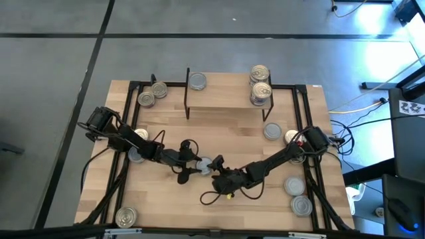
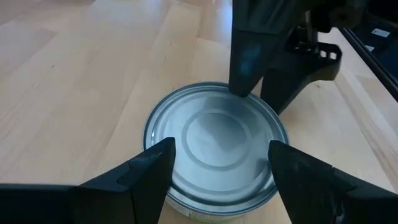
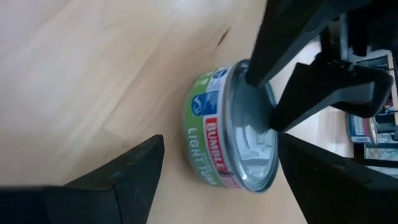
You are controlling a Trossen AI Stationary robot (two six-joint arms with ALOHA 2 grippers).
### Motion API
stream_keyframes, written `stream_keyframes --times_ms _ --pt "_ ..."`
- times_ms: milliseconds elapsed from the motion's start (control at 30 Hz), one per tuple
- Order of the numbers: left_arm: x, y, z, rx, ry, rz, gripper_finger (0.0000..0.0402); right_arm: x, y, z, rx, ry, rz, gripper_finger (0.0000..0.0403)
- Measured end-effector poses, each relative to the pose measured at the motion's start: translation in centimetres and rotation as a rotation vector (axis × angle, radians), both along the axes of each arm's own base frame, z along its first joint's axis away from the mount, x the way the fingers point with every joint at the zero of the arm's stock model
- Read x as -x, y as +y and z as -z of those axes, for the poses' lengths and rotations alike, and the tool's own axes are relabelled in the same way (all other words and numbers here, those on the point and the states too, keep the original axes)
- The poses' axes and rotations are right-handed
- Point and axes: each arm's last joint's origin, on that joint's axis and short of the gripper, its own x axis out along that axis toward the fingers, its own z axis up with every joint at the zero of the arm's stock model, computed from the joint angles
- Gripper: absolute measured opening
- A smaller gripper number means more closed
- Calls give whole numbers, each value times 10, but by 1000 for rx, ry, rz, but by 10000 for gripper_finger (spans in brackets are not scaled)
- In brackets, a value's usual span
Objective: Stack canned seafood by type on shelf
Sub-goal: Stack the green white tuna can on top of the other green white tuna can on the shelf
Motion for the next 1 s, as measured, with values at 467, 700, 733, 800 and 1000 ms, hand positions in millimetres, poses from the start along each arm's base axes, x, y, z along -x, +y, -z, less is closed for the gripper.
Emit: stream_keyframes --times_ms 467,700,733,800,1000 --pt "0 0 0 1 0 0 260 -13 -18 15 125 18 -14 310" --pt "0 1 0 -1 0 -5 261 -18 -27 18 141 16 -14 305" --pt "0 1 0 -1 -1 -5 261 -19 -28 18 142 15 -18 299" --pt "0 1 0 0 -2 -6 260 -19 -28 18 135 16 -29 279" --pt "0 1 0 12 -5 -27 260 -18 -29 20 88 17 -10 169"
